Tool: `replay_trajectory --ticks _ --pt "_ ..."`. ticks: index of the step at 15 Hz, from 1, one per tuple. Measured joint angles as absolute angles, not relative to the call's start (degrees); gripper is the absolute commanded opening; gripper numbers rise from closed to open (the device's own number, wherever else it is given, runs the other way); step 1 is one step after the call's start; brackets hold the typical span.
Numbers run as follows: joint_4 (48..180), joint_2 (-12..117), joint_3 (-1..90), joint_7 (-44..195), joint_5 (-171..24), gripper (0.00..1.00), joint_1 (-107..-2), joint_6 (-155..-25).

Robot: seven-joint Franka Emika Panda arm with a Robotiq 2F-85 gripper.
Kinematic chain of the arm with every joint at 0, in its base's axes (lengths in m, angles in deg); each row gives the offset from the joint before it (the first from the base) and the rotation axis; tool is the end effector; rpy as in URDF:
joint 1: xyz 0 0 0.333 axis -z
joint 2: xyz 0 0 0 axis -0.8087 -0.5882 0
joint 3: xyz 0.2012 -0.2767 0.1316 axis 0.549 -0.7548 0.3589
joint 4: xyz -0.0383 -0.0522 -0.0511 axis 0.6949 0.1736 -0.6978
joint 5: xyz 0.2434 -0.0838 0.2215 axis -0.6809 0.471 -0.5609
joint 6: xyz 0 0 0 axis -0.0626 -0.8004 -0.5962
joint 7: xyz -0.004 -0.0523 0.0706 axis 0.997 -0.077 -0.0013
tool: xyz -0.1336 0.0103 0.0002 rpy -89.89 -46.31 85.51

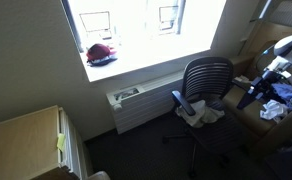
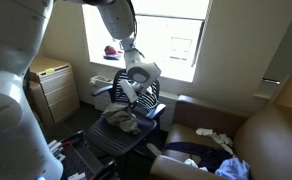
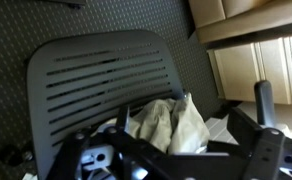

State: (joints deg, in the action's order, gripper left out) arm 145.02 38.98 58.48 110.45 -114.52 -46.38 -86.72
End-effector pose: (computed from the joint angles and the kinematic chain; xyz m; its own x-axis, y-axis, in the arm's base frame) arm 0.5137 0.0486 0.2041 0.9684 0.0861 -0.2341 -0.0548 -0.8421 -0.5365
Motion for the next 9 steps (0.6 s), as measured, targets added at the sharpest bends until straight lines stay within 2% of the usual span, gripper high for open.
replay_trajectory --ticks 2,6,9 --pt "145.0 32.7 59.0 115.3 -114.5 1.0 -47.2 -89.2" --pt "144.9 21.9 63.0 128.4 -121.5 1.0 -50.3 -108.8" --pt "143.9 15.9 71.5 140.2 -132.9 1.0 -50.8 -124.4"
